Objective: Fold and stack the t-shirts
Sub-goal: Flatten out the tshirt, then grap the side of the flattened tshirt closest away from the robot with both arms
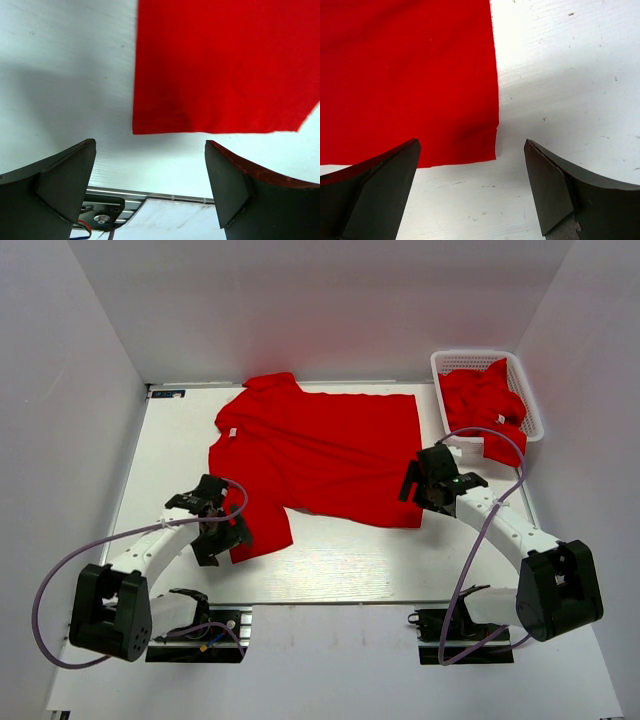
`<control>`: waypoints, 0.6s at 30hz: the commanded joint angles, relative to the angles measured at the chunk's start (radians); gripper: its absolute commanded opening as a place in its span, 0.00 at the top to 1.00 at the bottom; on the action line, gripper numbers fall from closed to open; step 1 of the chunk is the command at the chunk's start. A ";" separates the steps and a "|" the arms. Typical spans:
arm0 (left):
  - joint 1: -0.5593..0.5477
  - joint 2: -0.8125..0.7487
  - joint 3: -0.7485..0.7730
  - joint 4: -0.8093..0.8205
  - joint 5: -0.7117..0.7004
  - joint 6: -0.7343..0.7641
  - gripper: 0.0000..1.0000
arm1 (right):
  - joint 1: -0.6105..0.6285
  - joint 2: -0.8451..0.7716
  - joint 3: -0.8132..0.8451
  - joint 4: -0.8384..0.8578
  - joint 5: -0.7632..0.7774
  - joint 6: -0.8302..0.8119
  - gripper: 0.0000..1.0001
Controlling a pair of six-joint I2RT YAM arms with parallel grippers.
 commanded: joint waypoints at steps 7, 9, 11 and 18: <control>-0.005 0.048 -0.014 0.021 -0.062 -0.076 0.09 | -0.004 0.019 0.009 -0.007 0.031 0.005 0.10; -0.005 0.062 -0.024 0.053 -0.062 -0.085 0.13 | -0.004 0.030 0.013 -0.007 0.030 -0.003 0.10; -0.005 0.096 -0.024 0.090 -0.036 -0.085 0.19 | -0.007 0.037 0.010 -0.009 0.031 0.000 0.10; -0.014 0.136 -0.090 0.182 0.018 -0.085 0.61 | -0.008 0.051 0.009 -0.013 0.030 -0.008 0.10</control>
